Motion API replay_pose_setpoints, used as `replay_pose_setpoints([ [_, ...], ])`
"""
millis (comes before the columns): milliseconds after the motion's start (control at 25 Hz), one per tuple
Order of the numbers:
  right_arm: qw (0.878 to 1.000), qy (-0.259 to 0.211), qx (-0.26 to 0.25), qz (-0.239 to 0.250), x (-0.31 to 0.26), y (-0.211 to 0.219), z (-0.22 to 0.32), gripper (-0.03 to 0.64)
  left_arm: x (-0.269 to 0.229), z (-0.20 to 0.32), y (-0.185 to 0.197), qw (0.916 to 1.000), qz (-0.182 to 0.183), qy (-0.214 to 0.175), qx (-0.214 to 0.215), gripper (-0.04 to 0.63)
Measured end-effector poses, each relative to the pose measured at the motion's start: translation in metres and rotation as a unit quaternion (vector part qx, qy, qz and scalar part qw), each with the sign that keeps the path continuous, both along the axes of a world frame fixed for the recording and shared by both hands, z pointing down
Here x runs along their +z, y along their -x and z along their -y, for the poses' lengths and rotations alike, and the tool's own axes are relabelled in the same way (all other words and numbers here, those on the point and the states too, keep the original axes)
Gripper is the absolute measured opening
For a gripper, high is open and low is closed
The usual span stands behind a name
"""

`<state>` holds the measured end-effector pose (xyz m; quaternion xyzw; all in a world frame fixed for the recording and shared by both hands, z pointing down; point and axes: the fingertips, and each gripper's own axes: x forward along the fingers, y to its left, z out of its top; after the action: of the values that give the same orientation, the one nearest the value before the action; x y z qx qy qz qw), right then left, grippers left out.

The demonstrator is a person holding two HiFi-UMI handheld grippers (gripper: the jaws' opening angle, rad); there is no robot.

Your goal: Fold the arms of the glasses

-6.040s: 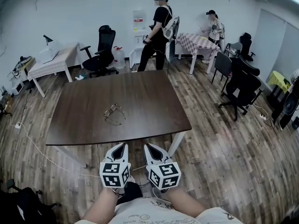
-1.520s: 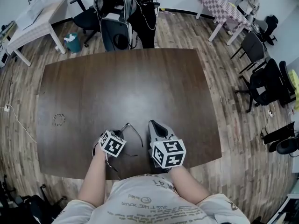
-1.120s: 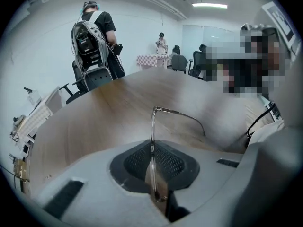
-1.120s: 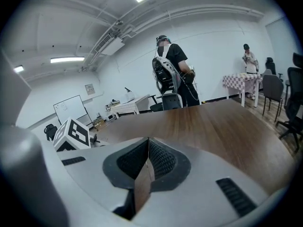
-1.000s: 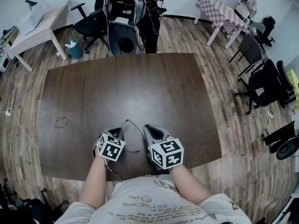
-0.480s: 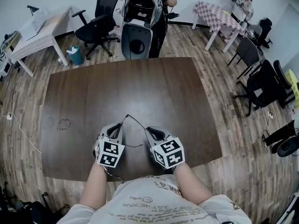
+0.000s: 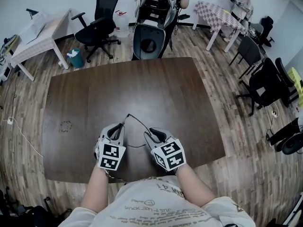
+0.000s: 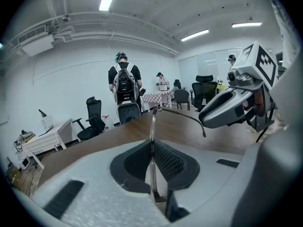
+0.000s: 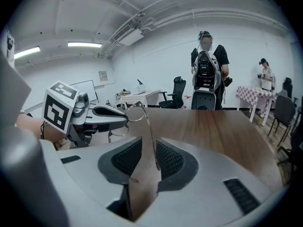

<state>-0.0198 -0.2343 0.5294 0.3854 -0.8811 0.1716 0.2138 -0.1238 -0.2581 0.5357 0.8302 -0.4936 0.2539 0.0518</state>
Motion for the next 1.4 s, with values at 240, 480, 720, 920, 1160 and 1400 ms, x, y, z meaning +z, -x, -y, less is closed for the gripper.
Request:
replay_pose_setpoints([
  [240, 1.000, -0.005, 0.016, 0.002, -0.006, 0.002, 0.003, 0.077, -0.015, 0.000, 0.004, 0.9998, -0.002, -0.020, 0.008, 0.034],
  [480, 1.000, -0.015, 0.021, 0.002, -0.007, 0.005, 0.005, 0.050, -0.020, 0.001, 0.007, 0.9991, -0.009, -0.039, 0.014, 0.034],
  [720, 1.000, -0.020, 0.010, 0.004, -0.005, 0.005, -0.001, 0.037, -0.019, -0.002, 0.002, 0.9988, -0.016, -0.045, 0.012, 0.035],
  [920, 0.999, -0.004, -0.017, 0.036, -0.005, 0.008, -0.010, 0.029, -0.018, -0.003, -0.006, 0.9983, -0.046, -0.035, 0.008, 0.034],
  [1160, 0.994, 0.040, -0.043, 0.093, -0.010, 0.018, -0.019, 0.028, -0.026, -0.002, -0.013, 0.9961, -0.083, -0.030, 0.006, 0.035],
  [1400, 0.989, 0.058, -0.049, 0.126, -0.013, 0.020, -0.023, 0.028, -0.029, -0.003, -0.016, 0.9948, -0.099, -0.023, 0.010, 0.035],
])
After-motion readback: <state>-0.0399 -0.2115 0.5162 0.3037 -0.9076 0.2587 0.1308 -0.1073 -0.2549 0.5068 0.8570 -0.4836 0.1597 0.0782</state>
